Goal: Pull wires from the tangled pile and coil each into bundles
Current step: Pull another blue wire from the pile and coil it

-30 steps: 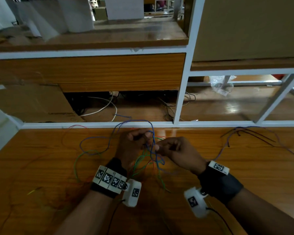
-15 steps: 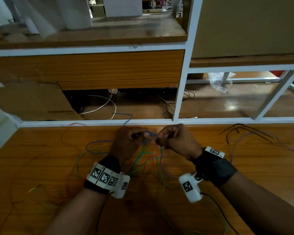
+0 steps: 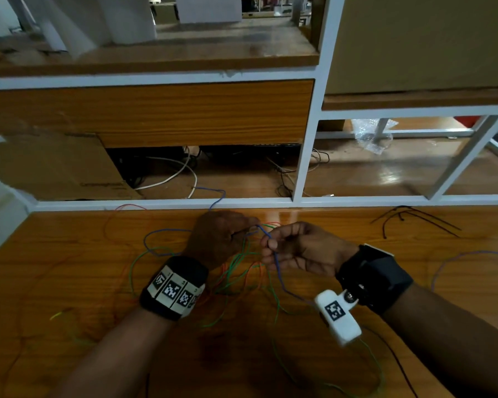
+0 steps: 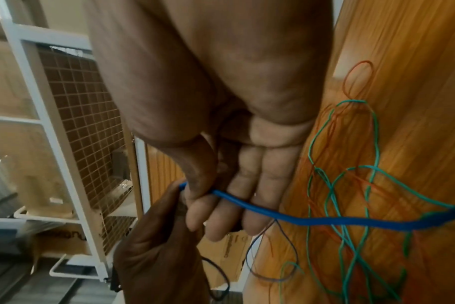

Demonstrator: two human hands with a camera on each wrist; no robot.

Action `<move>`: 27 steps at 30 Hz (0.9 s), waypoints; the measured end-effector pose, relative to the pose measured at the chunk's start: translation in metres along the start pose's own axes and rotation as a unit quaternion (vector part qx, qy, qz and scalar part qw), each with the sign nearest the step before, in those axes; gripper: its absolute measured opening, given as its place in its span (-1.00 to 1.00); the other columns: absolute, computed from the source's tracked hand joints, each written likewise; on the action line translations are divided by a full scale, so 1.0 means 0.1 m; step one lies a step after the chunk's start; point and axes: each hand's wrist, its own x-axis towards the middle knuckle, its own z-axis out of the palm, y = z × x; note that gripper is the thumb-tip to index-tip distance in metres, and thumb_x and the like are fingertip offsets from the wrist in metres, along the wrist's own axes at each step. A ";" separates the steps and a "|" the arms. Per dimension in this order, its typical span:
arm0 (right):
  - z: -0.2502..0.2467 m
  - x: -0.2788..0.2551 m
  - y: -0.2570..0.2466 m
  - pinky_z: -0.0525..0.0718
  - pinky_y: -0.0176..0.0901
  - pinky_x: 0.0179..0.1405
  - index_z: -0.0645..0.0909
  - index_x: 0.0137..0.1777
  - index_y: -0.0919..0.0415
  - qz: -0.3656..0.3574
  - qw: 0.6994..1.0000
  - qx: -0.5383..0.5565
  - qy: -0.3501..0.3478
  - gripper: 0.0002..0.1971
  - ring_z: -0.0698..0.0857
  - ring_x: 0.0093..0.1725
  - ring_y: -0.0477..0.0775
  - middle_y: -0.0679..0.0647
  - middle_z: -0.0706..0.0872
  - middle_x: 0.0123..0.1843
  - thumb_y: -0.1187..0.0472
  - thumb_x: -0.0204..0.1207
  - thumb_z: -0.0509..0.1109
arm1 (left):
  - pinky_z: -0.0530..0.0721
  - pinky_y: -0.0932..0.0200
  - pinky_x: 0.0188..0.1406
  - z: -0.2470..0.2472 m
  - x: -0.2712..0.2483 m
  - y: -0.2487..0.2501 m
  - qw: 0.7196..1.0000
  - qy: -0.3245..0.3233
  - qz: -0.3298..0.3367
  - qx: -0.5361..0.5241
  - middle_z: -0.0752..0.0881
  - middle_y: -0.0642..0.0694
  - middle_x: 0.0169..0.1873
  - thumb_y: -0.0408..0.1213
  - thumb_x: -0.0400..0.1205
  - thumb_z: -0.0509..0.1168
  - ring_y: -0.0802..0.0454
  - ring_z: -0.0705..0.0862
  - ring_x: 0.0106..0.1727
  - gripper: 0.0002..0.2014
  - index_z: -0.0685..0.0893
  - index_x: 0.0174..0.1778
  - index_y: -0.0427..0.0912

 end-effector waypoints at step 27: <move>-0.37 -0.37 0.10 0.74 -0.07 -0.30 0.87 -0.03 -0.14 -0.105 0.634 -0.714 0.278 -0.79 0.81 -0.20 0.11 -0.07 0.89 -0.21 0.18 0.40 0.57 | 0.71 -0.04 -0.05 -0.14 -0.64 -0.45 0.966 -0.079 -0.227 0.093 0.83 -0.10 -0.18 0.27 0.45 0.15 -0.18 0.75 -0.09 -0.47 0.87 -0.05 0.00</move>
